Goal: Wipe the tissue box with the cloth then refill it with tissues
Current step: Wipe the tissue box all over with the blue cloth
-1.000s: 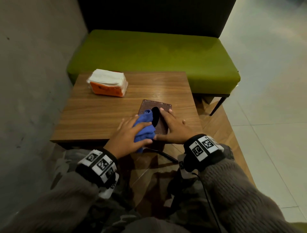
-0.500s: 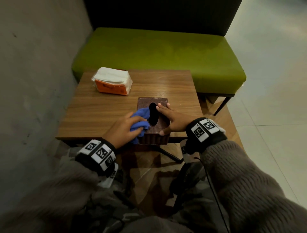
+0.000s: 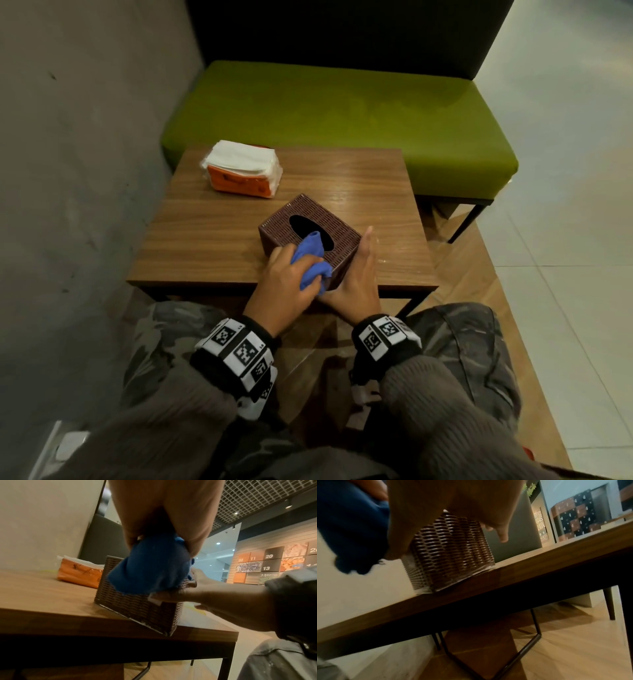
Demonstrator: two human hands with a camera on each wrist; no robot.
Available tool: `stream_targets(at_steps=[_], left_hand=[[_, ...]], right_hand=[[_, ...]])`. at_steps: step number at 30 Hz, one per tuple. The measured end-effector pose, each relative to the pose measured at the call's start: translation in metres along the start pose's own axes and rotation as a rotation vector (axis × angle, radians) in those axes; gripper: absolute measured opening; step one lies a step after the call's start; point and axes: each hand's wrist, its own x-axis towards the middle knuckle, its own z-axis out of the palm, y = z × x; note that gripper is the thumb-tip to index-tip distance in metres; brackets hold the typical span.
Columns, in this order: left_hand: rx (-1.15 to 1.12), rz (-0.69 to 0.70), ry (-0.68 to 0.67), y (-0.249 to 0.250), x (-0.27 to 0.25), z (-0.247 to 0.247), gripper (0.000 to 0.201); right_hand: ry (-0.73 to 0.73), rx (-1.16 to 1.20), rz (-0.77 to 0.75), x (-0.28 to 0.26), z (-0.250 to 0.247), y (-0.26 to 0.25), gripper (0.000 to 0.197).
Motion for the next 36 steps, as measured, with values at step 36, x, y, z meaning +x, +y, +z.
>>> stream_targets(at_steps=[36], left_hand=[[-0.027, -0.068, 0.008, 0.003, 0.018, 0.006, 0.027]], right_hand=[[-0.100, 0.032, 0.010, 0.026, -0.007, 0.018, 0.132]])
